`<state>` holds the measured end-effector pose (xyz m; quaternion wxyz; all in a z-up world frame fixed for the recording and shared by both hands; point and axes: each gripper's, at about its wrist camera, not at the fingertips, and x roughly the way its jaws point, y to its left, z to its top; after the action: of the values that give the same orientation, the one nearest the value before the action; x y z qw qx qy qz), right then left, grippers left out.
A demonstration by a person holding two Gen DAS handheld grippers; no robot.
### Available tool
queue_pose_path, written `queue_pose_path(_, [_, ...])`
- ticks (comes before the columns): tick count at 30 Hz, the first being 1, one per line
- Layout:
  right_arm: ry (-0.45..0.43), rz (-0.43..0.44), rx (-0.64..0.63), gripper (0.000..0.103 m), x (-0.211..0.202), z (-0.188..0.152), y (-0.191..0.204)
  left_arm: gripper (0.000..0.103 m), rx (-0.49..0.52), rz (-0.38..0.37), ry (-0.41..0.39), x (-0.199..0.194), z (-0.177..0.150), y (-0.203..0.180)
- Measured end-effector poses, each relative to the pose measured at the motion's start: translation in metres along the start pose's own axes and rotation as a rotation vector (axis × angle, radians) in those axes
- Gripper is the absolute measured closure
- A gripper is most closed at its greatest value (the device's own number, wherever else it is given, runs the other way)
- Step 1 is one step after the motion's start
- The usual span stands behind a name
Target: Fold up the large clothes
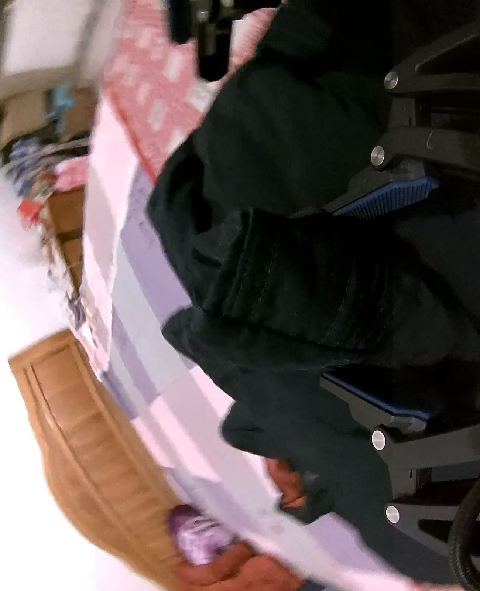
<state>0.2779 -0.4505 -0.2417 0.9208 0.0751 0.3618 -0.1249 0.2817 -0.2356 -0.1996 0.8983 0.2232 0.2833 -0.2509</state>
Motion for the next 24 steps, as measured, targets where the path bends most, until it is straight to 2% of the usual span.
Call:
queue_pose_path(2, [0.0,-0.014,0.001,0.048,-0.004,0.002,-0.004,0.035,-0.105,-0.046,-0.022,-0.017,-0.003,0.018])
queue_pose_path(4, [0.0,-0.027,-0.006,0.047,-0.007,0.004,-0.004,0.031,-0.164,-0.072,-0.039,-0.029,-0.009,0.035])
queue_pose_path(7, [-0.015,-0.021,-0.001,0.039,-0.013,0.008,0.002,0.029,-0.214,-0.069,-0.072,-0.051,-0.027,0.058])
queue_pose_path(9, [-0.027,-0.016,-0.007,0.039,-0.016,0.011,0.011,0.027,-0.214,-0.036,-0.085,-0.066,-0.042,0.071])
queue_pose_path(11, [-0.038,0.002,-0.03,0.039,-0.018,0.014,0.027,0.023,-0.21,0.039,-0.088,-0.067,-0.054,0.092])
queue_pose_path(12, [-0.04,0.018,-0.047,0.039,-0.019,0.015,0.038,0.022,-0.215,0.082,-0.075,-0.062,-0.059,0.106])
queue_pose_path(14, [-0.04,0.058,-0.079,0.039,-0.018,0.018,0.059,0.022,-0.232,0.185,0.006,-0.043,-0.073,0.138])
queue_pose_path(17, [-0.05,0.087,-0.113,0.039,-0.016,0.02,0.091,0.022,-0.269,0.283,0.124,-0.006,-0.091,0.18])
queue_pose_path(18, [-0.055,0.103,-0.11,0.039,-0.016,0.022,0.1,0.021,-0.295,0.285,0.148,0.002,-0.097,0.189])
queue_pose_path(19, [-0.059,0.105,-0.109,0.039,-0.015,0.024,0.107,0.014,-0.335,0.283,0.206,0.016,-0.106,0.204])
queue_pose_path(20, [-0.074,0.092,-0.11,0.039,-0.016,0.027,0.114,0.012,-0.36,0.272,0.229,0.023,-0.113,0.211])
queue_pose_path(22, [-0.122,0.075,-0.112,0.039,-0.023,0.033,0.128,0.01,-0.359,0.265,0.219,0.026,-0.118,0.21])
queue_pose_path(23, [-0.183,0.049,-0.113,0.039,-0.035,0.038,0.14,0.01,-0.344,0.27,0.217,0.027,-0.117,0.205])
queue_pose_path(24, [-0.183,0.049,-0.113,0.039,-0.035,0.038,0.14,0.01,-0.337,0.273,0.214,0.027,-0.117,0.202])
